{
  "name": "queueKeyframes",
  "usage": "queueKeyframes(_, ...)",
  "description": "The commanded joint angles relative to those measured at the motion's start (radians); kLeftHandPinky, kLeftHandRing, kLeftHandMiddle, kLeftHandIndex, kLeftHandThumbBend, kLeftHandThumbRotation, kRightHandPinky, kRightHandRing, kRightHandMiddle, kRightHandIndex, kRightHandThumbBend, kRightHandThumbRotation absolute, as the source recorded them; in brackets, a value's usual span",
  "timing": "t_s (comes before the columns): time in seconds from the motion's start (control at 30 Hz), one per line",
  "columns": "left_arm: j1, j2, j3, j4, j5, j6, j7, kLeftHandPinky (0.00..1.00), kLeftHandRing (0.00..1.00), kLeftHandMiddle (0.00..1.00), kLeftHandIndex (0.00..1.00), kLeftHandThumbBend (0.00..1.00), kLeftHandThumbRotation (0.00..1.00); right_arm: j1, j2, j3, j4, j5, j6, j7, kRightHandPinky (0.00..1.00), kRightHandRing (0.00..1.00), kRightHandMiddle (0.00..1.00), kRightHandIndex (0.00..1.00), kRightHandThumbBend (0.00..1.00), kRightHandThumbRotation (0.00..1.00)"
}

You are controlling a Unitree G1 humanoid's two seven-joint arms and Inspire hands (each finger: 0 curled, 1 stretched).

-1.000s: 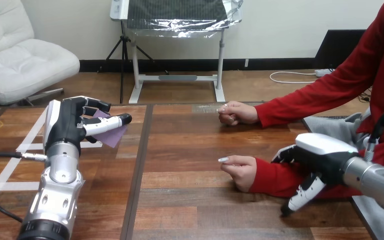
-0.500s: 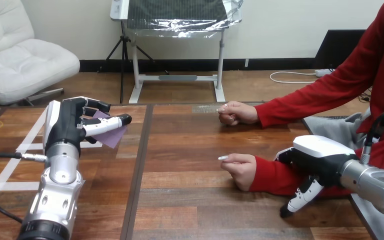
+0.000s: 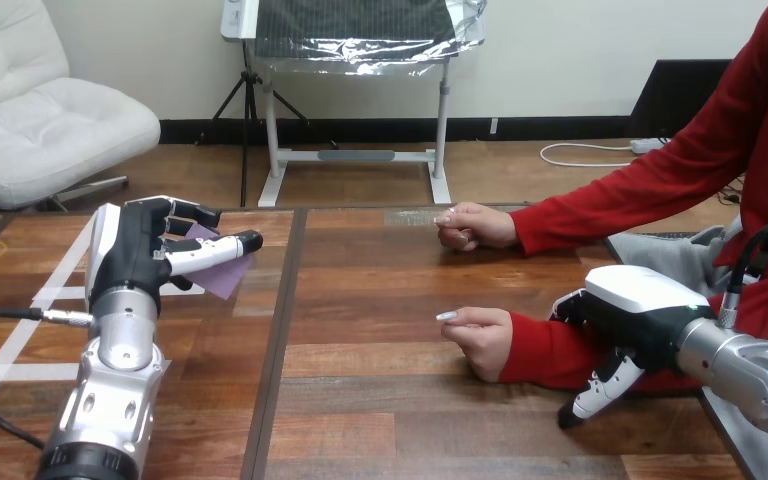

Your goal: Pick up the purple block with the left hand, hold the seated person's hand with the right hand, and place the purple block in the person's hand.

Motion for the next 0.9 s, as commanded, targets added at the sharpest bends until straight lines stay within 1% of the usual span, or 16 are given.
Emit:
queueKeyframes(0.0,-0.027,0.011,0.015,-0.075,0.011,-0.013,0.008,0.44,0.45,0.48,0.47,0.70,0.00,-0.076,0.027,0.022,0.027,-0.021,0.006,-0.040,0.47,0.57,0.60,0.61,0.94,0.23)
queueKeyframes(0.07,-0.025,0.011,0.016,-0.079,0.010,-0.012,0.008,0.44,0.46,0.48,0.47,0.69,0.00,-0.075,0.027,0.023,0.031,-0.022,0.001,-0.048,0.44,0.54,0.58,0.59,0.92,0.22)
queueKeyframes(0.37,-0.025,0.010,0.019,-0.077,0.004,-0.010,0.004,0.45,0.46,0.49,0.47,0.69,0.00,-0.087,0.035,0.030,0.062,-0.020,-0.003,-0.048,0.35,0.44,0.51,0.54,0.84,0.22)
queueKeyframes(0.53,-0.023,0.010,0.018,-0.082,0.004,-0.011,0.002,0.45,0.46,0.49,0.47,0.69,0.00,-0.090,0.034,0.037,0.073,-0.022,-0.010,-0.065,0.29,0.37,0.45,0.49,0.80,0.22)
queueKeyframes(0.67,-0.022,0.011,0.018,-0.080,0.004,-0.016,0.002,0.45,0.46,0.49,0.47,0.68,0.00,-0.092,0.034,0.040,0.083,-0.019,-0.018,-0.078,0.27,0.34,0.43,0.47,0.79,0.23)
queueKeyframes(0.73,-0.022,0.010,0.019,-0.081,0.003,-0.017,0.002,0.45,0.46,0.48,0.47,0.68,0.00,-0.094,0.033,0.045,0.092,-0.025,-0.025,-0.097,0.25,0.32,0.41,0.45,0.78,0.23)
queueKeyframes(0.87,-0.022,0.010,0.019,-0.084,0.004,-0.014,0.003,0.45,0.45,0.48,0.47,0.68,0.00,-0.096,0.035,0.050,0.102,-0.029,-0.023,-0.113,0.21,0.27,0.37,0.42,0.77,0.25)
